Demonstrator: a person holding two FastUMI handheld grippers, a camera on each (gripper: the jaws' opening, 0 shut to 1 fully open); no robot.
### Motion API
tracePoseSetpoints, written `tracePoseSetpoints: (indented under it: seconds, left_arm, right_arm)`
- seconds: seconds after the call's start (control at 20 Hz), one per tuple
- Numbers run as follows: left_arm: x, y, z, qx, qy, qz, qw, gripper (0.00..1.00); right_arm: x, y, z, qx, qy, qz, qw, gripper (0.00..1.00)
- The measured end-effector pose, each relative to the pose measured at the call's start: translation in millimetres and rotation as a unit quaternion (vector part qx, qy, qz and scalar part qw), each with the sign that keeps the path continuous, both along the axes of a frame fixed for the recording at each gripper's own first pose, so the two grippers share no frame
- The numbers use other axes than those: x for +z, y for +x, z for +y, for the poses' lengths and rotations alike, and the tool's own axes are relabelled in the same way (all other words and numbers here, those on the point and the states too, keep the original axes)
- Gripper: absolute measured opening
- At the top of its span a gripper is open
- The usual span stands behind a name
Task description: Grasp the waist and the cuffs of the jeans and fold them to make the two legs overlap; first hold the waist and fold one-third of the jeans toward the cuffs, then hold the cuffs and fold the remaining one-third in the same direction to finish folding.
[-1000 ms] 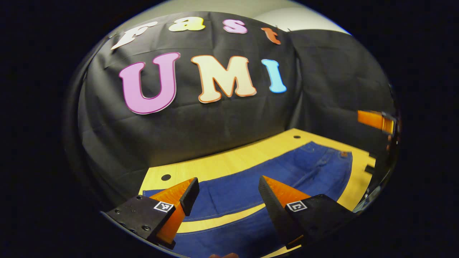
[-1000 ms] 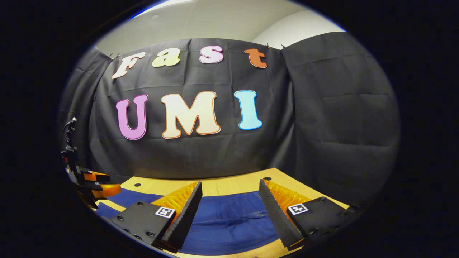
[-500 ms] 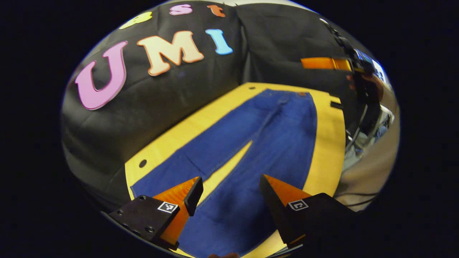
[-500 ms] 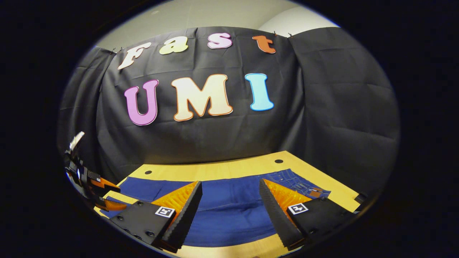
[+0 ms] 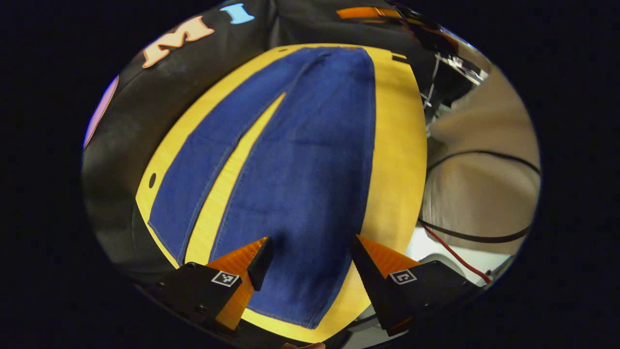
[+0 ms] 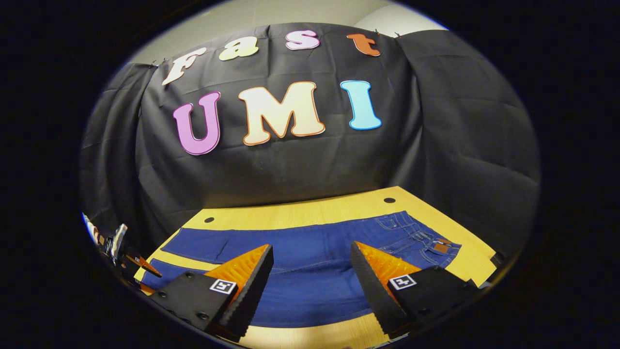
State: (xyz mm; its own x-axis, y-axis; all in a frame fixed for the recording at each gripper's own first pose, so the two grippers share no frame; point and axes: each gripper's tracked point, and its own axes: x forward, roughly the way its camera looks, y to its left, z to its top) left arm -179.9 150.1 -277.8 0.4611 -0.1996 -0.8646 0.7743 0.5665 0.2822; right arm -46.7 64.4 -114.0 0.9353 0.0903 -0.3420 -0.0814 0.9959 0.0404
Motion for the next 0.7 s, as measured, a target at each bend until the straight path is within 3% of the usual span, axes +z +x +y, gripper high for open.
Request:
tracePoseSetpoints:
  seconds: [0.1,0.15,0.35,0.45,0.5,0.7]
  left_arm:
    - [-9,-10,17,-0.004,0.024,0.024,0.999,0.96]
    - [-14,-15,23,-0.007,0.036,0.034,0.999,0.96]
    - [-29,-27,41,-0.009,0.069,0.069,0.995,0.96]
    - [-30,-26,42,0.002,0.067,0.082,0.994,0.97]
    - [-29,-26,42,0.005,0.068,0.088,0.994,0.95]
    - [-32,-29,43,0.006,0.069,0.126,0.990,0.94]
  right_arm:
    - [-1,-2,-1,0.006,-0.013,0.001,1.000,0.94]
    - [-5,-3,-1,0.008,-0.020,0.003,1.000,0.98]
    - [-10,-2,-5,0.003,-0.021,0.012,1.000,0.98]
    - [-10,-2,-13,0.000,-0.017,0.012,1.000,0.94]
    - [-10,-4,-19,-0.001,-0.019,0.011,1.000,0.98]
    - [-17,-7,-33,-0.011,-0.014,0.019,1.000,0.98]
